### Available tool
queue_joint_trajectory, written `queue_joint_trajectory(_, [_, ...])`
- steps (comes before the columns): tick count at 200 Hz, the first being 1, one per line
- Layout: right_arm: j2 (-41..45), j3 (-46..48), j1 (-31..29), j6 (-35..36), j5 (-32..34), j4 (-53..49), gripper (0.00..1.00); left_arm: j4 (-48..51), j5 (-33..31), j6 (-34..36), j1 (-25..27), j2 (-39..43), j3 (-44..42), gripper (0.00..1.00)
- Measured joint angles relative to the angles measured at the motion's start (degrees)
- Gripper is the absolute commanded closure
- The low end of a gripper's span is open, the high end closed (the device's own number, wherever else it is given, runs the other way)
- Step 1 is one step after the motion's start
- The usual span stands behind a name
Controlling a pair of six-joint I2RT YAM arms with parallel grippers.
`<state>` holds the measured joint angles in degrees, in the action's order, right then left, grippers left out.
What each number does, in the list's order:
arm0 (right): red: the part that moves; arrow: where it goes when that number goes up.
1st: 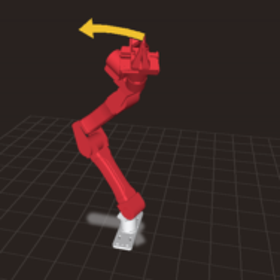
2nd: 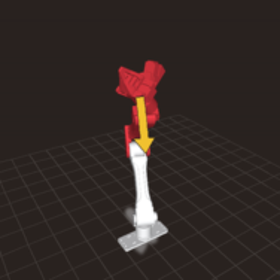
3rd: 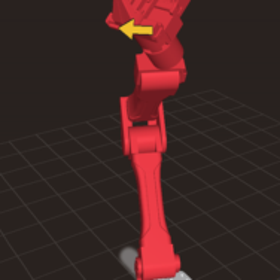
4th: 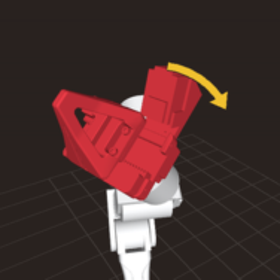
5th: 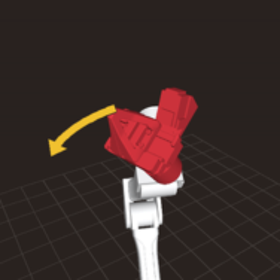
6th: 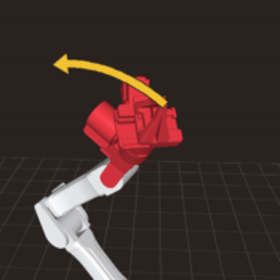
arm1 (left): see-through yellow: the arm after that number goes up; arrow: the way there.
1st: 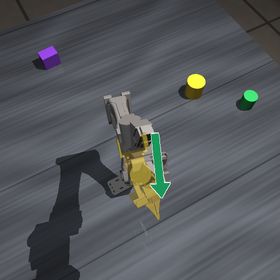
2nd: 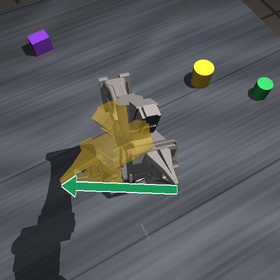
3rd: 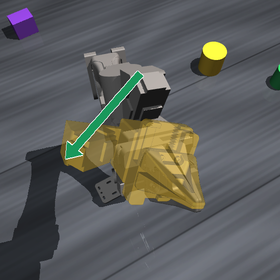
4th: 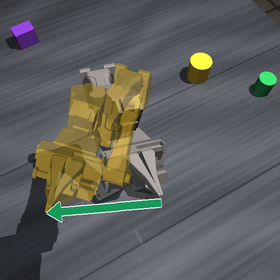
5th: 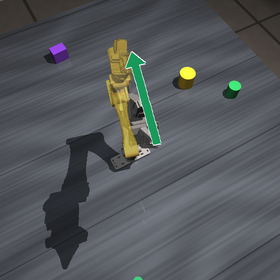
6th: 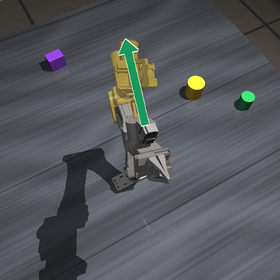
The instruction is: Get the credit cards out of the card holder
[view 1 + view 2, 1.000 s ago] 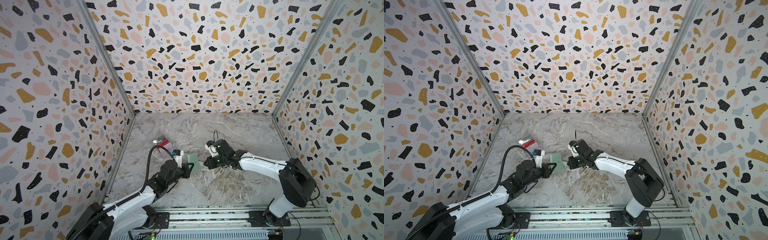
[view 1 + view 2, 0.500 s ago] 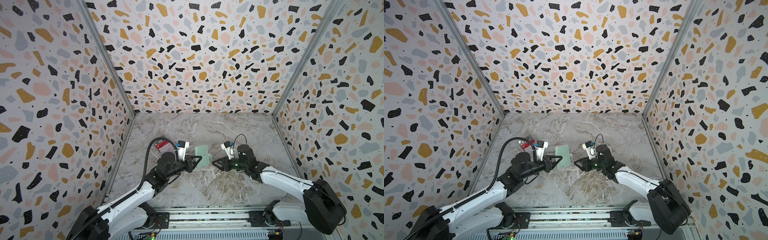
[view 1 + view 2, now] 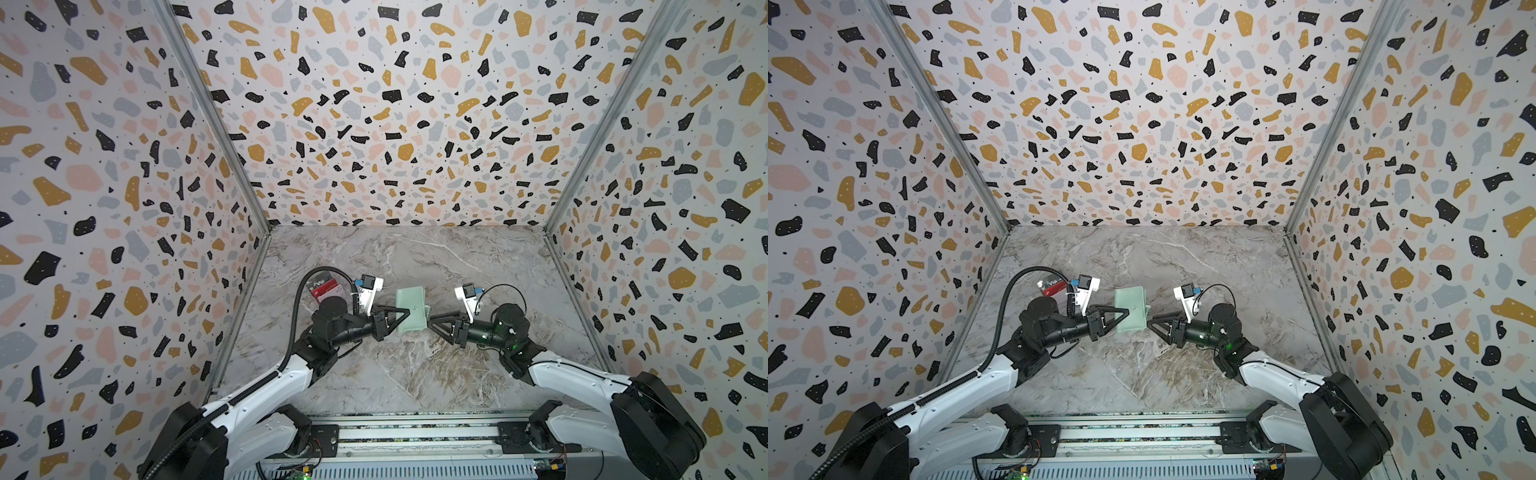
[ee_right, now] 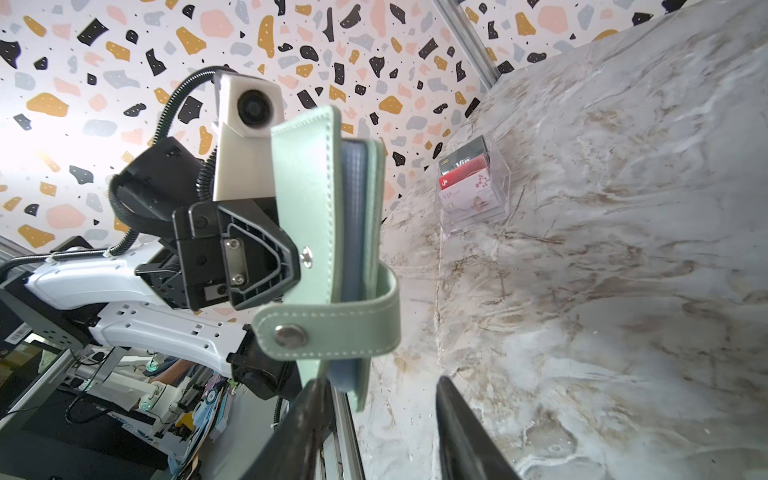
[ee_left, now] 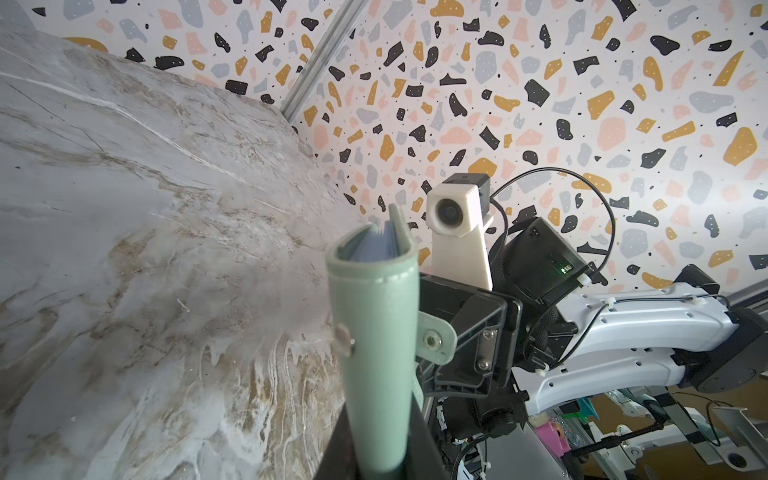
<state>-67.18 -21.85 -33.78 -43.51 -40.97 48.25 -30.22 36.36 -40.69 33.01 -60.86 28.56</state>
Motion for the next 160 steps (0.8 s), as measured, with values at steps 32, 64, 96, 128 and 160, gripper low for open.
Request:
queue_joint_trajectory(32, [-0.09,0.00,0.02,-0.63,0.02,1.99,0.61,-1.38,1.53,-0.37,0.00,-0.48,0.00,1.00])
queue_joint_trajectory(64, [-1.03,-0.04,0.02,-1.31,0.42,3.08,0.64,-2.03,2.16,-0.48,0.00,-0.48,0.00,1.00])
queue_joint_trajectory(96, [-0.98,-0.04,0.00,-1.42,2.03,2.84,0.64,-1.99,2.03,-0.46,0.00,-0.44,-0.02,1.00])
queue_joint_trajectory(128, [0.07,-0.04,0.02,-1.20,4.55,2.08,0.64,-1.95,1.95,-0.48,0.00,-0.37,-0.02,1.00])
queue_joint_trajectory(160, [0.98,-0.04,0.02,-1.14,6.67,1.81,0.65,-2.01,2.19,-0.48,0.00,-0.24,0.00,1.00])
